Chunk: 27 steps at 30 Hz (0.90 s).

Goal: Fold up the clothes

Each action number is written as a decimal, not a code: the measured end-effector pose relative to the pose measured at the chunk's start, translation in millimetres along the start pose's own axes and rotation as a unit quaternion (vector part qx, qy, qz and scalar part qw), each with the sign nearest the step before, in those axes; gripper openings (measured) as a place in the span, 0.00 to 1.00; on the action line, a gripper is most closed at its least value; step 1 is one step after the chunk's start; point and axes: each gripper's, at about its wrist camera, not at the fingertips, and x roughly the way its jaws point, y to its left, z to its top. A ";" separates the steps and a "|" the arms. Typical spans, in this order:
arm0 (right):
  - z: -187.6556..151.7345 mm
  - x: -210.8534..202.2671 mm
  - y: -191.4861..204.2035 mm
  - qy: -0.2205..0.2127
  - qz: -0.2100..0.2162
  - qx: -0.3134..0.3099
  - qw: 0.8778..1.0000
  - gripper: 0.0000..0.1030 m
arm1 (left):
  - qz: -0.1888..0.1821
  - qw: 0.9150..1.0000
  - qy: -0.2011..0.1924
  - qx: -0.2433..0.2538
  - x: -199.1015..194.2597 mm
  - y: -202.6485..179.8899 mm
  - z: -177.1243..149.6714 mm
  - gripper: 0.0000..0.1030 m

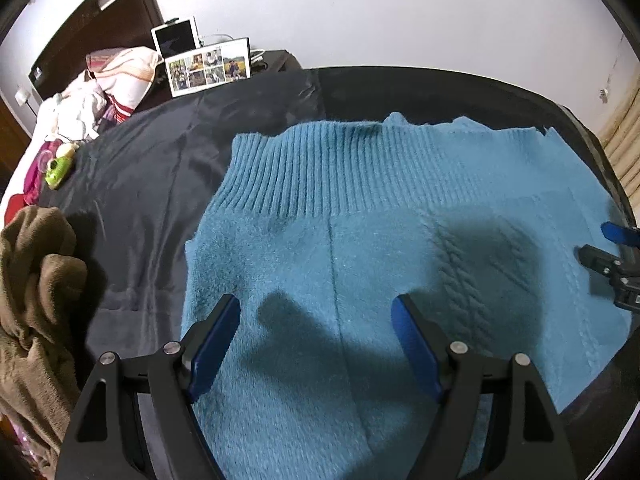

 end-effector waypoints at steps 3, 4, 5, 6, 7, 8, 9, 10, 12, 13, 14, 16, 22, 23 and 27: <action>-16.5 -7.0 -6.0 0.006 0.002 0.012 1.000 0.83 | -0.005 1.000 -0.003 0.002 -4.1 -4.4 -3.6 0.79; -22.1 -9.3 -8.0 0.009 0.003 0.016 1.000 0.83 | -0.007 1.000 -0.002 0.003 -3.6 -6.6 -5.0 0.79; -27.6 -11.6 -10.0 0.011 0.003 0.020 1.000 0.83 | -0.008 1.000 0.000 0.005 -1.8 -8.8 -6.8 0.79; -33.1 -14.0 -12.0 0.013 0.004 0.024 1.000 0.83 | -0.009 1.000 0.004 0.007 0.9 -11.3 -9.3 0.79; -38.6 -16.3 -14.0 0.015 0.004 0.028 0.999 0.83 | -0.009 1.000 0.011 0.010 5.1 -14.2 -12.1 0.79; -40.4 -10.0 -13.6 0.024 0.001 0.025 0.999 0.84 | -0.009 1.000 0.017 0.012 10.4 -16.1 -12.9 0.79; -43.4 -10.6 -13.9 0.022 0.000 0.023 1.000 0.85 | -0.008 1.000 0.019 0.013 13.4 -17.3 -14.7 0.79; -46.6 -12.1 -14.4 0.018 -0.001 0.022 1.000 0.86 | -0.007 1.000 0.022 0.014 16.3 -18.5 -16.5 0.79; -44.8 -8.4 -11.9 0.021 -0.001 0.025 0.999 0.87 | -0.004 1.000 0.021 0.014 19.3 -19.1 -18.1 0.82; -44.8 -7.5 -11.8 0.022 -0.002 0.026 0.999 0.88 | -0.003 1.000 0.019 0.012 20.2 -18.5 -18.2 0.82; -45.0 -7.1 -11.9 0.023 -0.003 0.027 0.999 0.89 | -0.004 1.000 0.020 0.007 21.4 -17.2 -17.9 0.84; -41.3 -5.8 -10.8 0.027 -0.006 0.029 0.999 0.91 | -0.006 1.000 0.021 0.000 23.0 -15.3 -17.8 0.85; -37.0 -2.8 -15.2 0.028 -0.013 0.033 0.999 0.94 | 0.005 1.000 0.021 -0.005 22.7 -19.5 -22.4 0.86; -37.1 -2.7 -15.5 0.028 -0.013 0.033 0.999 0.94 | 0.006 1.000 0.024 -0.010 23.1 -18.9 -22.1 0.87; -37.3 -0.5 -15.2 0.023 -0.010 0.035 0.999 0.96 | 0.013 0.999 0.036 -0.023 25.0 -18.0 -20.5 0.89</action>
